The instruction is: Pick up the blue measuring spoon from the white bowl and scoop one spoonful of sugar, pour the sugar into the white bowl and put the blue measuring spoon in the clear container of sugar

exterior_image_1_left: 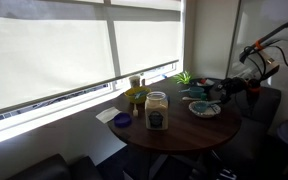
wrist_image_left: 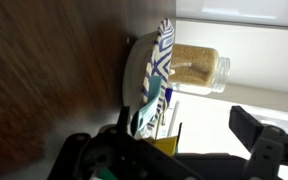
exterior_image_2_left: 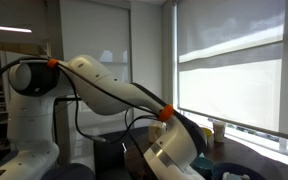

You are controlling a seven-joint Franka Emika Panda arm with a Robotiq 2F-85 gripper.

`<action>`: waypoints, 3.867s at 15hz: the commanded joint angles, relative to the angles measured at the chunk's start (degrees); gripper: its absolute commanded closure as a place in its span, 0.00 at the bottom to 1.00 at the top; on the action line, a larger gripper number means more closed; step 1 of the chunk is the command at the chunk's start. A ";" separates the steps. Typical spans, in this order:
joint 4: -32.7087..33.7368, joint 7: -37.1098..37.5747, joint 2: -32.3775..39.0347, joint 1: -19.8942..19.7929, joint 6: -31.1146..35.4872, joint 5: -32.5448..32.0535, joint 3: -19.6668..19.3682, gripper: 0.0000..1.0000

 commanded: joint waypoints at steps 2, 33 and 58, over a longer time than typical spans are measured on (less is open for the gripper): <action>1.46 -1.32 1.55 -0.12 -2.34 2.76 0.20 0.00; -3.68 -6.96 -15.73 2.89 -0.63 -11.93 1.19 0.98; 7.25 -14.67 -26.04 16.56 27.97 -16.86 12.97 0.92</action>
